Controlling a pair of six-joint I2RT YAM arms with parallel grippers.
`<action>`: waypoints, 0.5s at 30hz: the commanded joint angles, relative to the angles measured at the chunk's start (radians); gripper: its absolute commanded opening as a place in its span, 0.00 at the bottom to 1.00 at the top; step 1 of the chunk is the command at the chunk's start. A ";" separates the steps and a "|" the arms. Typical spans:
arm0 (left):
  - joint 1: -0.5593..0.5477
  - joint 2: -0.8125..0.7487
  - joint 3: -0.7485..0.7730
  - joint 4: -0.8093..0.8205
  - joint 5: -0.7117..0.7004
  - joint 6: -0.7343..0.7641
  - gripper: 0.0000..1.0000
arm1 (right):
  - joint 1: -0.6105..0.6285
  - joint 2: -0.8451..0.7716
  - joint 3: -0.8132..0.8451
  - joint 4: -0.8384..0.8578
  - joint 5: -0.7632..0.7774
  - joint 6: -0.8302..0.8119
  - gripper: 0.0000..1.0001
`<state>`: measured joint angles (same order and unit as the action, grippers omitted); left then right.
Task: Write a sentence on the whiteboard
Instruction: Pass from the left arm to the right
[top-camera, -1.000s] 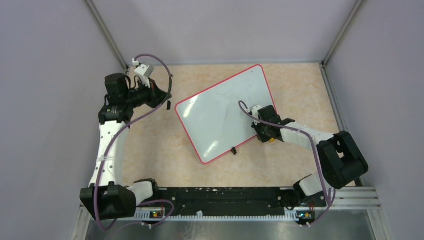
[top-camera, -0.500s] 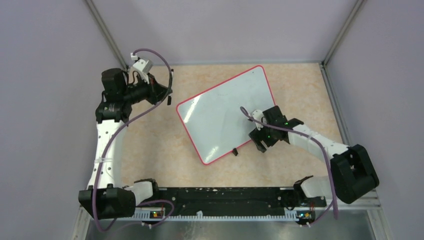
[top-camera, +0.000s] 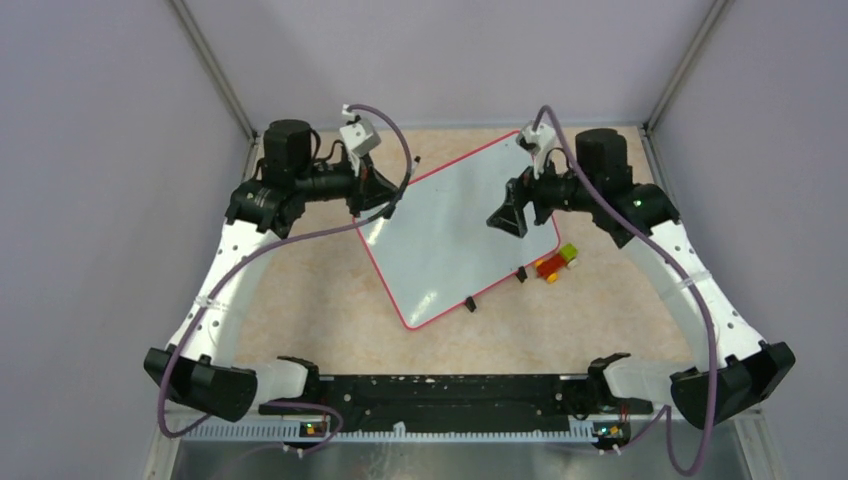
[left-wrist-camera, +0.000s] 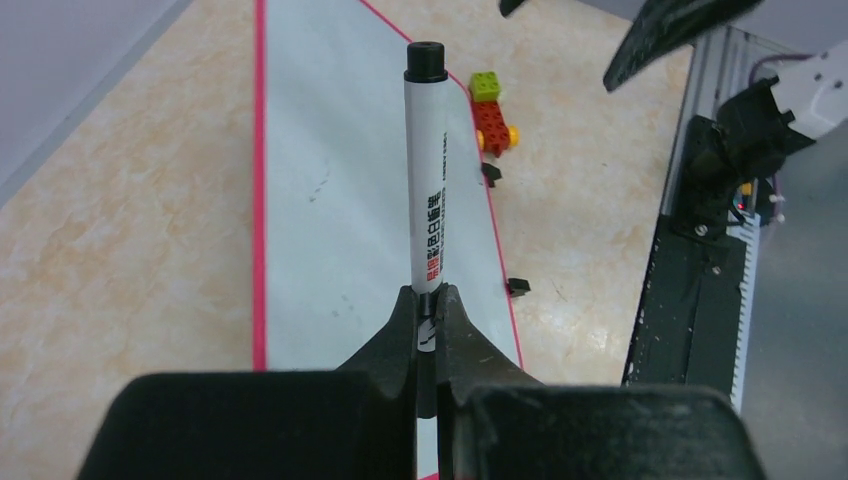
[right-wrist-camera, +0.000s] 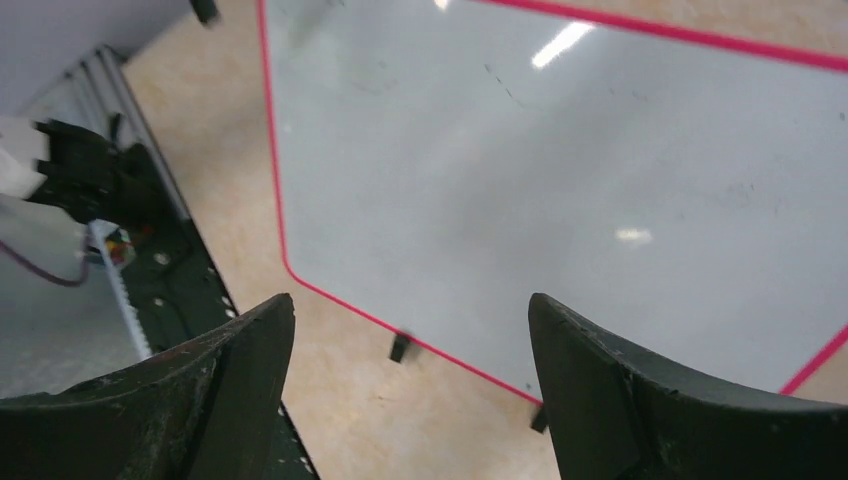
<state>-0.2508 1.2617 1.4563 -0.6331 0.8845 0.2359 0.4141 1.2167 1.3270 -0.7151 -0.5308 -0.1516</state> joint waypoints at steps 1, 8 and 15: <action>-0.126 0.006 0.041 -0.067 -0.036 0.111 0.00 | -0.026 0.011 0.113 0.065 -0.289 0.223 0.83; -0.294 0.051 0.075 -0.110 -0.153 0.146 0.00 | -0.019 0.027 0.099 0.197 -0.405 0.388 0.81; -0.383 0.122 0.124 -0.140 -0.212 0.165 0.00 | 0.021 0.043 0.083 0.207 -0.389 0.396 0.73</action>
<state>-0.5980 1.3605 1.5253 -0.7612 0.7216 0.3710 0.4107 1.2488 1.4136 -0.5610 -0.8997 0.2081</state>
